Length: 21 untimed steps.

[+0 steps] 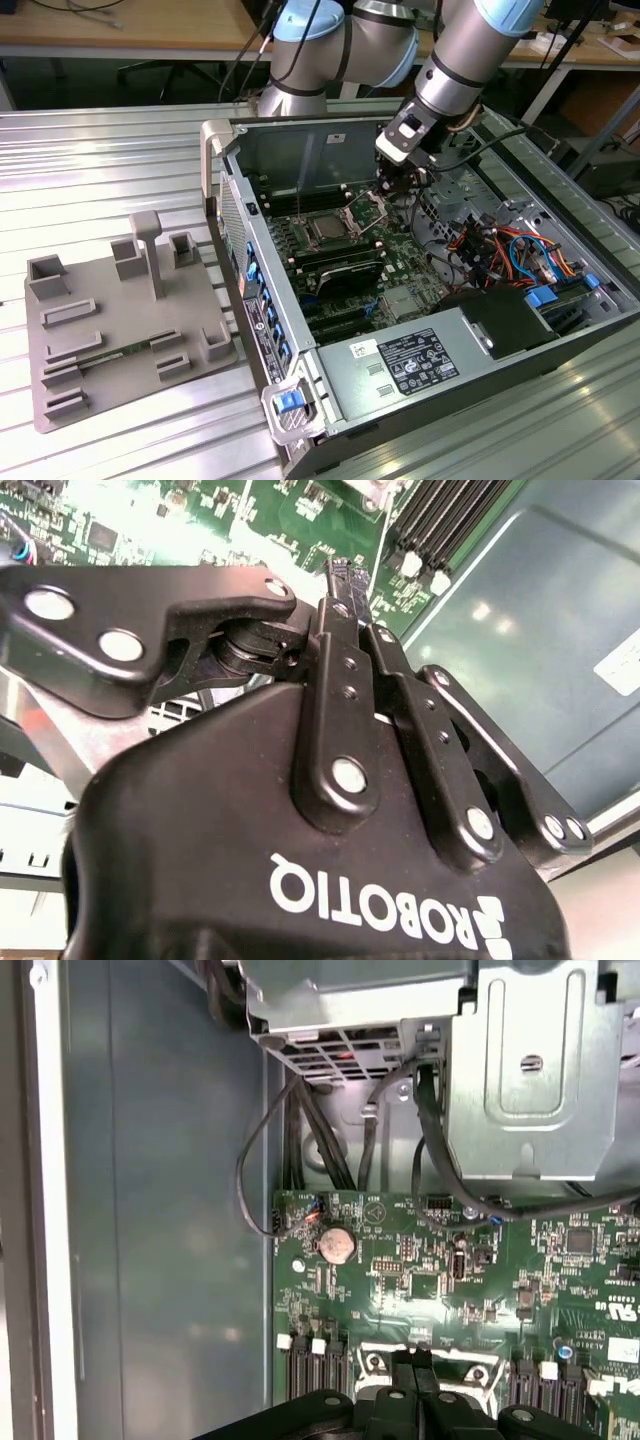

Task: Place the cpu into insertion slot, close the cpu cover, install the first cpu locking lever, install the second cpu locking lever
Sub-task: 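Close the cpu cover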

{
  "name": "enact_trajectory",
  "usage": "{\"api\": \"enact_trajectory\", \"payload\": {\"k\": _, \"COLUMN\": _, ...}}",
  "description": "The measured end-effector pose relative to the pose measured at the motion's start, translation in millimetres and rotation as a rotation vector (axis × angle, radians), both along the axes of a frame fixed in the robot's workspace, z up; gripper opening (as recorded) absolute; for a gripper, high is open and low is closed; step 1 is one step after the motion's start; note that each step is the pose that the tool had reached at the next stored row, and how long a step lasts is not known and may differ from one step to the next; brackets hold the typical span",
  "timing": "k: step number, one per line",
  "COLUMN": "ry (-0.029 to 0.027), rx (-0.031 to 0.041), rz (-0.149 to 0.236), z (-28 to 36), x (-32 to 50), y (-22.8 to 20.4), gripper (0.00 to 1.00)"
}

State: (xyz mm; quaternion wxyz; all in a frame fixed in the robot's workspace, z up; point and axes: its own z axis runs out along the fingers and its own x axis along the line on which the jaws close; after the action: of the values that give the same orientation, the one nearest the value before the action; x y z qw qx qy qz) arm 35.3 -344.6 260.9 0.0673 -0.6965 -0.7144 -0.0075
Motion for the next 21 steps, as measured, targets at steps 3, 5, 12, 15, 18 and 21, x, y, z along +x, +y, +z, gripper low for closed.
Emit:
{"api": "enact_trajectory", "payload": {"k": 3, "ry": 0.0071, "rx": 0.0011, "rz": 0.003, "z": 0.0, "x": 8.2, "y": -0.5, "gripper": 0.11}}
{"api": "enact_trajectory", "payload": {"k": 5, "ry": 0.0128, "rx": 0.0013, "rz": 0.005, "z": 0.0, "x": 13.3, "y": -1.0, "gripper": 0.11}}
{"api": "enact_trajectory", "payload": {"k": 12, "ry": 0.0344, "rx": 0.0016, "rz": 0.016, "z": -0.9, "x": 27.4, "y": -1.8, "gripper": 0.11}}
{"api": "enact_trajectory", "payload": {"k": 15, "ry": 0.0465, "rx": 0.0016, "rz": 0.025, "z": -6.0, "x": 29.7, "y": -2.1, "gripper": 0.11}}
{"api": "enact_trajectory", "payload": {"k": 18, "ry": 0.0520, "rx": 0.0016, "rz": 0.028, "z": -9.7, "x": 30.7, "y": -2.1, "gripper": 0.11}}
{"api": "enact_trajectory", "payload": {"k": 21, "ry": 0.0559, "rx": 0.0015, "rz": 0.031, "z": -13.0, "x": 31.4, "y": -2.1, "gripper": 0.11}}
